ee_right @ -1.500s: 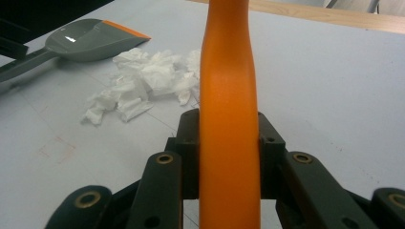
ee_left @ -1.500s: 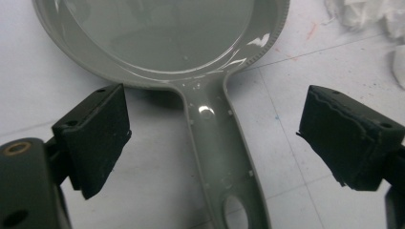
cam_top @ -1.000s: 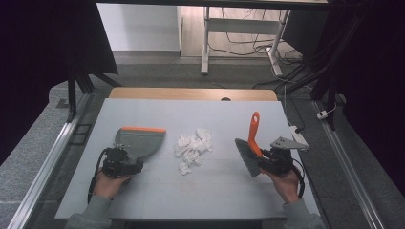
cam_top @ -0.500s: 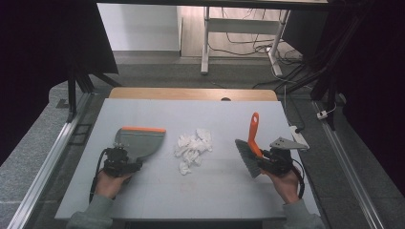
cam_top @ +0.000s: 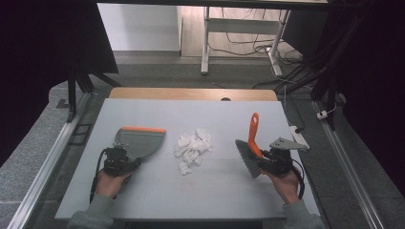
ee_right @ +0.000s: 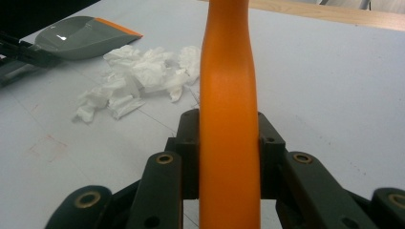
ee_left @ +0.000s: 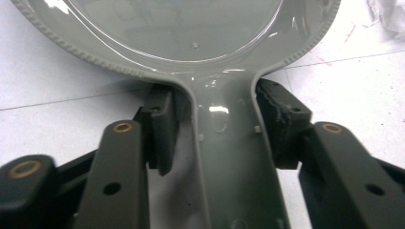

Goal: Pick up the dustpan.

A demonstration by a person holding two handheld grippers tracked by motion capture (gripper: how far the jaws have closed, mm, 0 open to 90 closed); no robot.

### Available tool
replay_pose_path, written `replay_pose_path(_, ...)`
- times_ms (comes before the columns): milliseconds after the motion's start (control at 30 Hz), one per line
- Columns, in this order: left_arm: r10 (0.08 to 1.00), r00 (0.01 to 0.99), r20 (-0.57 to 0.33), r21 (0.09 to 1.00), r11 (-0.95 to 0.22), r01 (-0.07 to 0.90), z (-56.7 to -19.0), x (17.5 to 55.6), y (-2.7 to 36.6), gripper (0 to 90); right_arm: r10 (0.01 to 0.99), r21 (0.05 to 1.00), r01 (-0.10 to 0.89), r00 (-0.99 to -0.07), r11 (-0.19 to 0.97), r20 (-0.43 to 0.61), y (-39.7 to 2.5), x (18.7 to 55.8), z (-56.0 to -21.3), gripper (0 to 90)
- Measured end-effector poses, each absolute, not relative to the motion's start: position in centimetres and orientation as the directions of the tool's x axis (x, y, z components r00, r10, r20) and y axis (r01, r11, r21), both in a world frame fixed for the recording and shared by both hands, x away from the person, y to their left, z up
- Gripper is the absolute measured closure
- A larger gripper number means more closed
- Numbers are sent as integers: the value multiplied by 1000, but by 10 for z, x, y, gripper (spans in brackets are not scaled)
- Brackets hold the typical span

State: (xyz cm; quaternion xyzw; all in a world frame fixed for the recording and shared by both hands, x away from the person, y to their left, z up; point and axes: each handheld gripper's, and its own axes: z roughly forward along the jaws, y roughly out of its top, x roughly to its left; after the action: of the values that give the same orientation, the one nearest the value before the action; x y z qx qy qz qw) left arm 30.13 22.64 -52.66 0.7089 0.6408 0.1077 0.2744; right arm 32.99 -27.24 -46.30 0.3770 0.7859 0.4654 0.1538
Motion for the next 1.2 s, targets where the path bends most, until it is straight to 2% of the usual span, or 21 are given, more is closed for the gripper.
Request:
replay_pose_path(133,968,146,-204,539,-13,842,-527,301,229,602,737,846,451,-667,283,109,-272,330,-463,699)
replay_pose_path(633,959,190,-213,573,-35,819,-528,300,237,611,738,843,453,-667,290,105,-271,330,-465,700)
replay_pose_path(1200,922,322,-217,652,-108,751,-511,293,253,613,738,847,449,-667,287,104,-270,329,-463,700)
